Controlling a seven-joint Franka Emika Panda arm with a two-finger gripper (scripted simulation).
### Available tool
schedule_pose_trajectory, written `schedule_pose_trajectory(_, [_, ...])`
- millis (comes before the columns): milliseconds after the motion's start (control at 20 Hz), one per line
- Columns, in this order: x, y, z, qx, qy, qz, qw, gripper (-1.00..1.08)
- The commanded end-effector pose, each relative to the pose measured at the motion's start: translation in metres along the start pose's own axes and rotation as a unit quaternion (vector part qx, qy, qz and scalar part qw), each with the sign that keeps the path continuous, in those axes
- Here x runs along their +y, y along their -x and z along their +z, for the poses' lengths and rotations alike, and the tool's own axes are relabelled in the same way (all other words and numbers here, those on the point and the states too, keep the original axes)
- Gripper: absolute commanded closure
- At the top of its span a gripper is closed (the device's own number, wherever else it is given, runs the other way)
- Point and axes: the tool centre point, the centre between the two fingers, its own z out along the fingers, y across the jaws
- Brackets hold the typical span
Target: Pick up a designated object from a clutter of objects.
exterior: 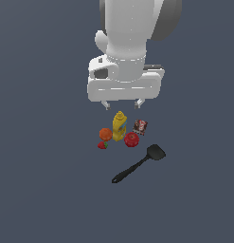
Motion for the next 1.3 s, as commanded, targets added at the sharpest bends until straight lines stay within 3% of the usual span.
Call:
schedule_pose_trajectory(0, [-0.002,-0.001,0.0,-0.001,-0.001,-0.003,1.0,-0.92])
schedule_pose_trajectory(550, [-0.01,-0.001,0.034,-0.004,-0.001,-0.021,0.9998,-0.92])
schedule_pose_trajectory(1250, [-0.046,0.021,0.165,-0.017,-0.005,-0.099,0.9949,-0.92])
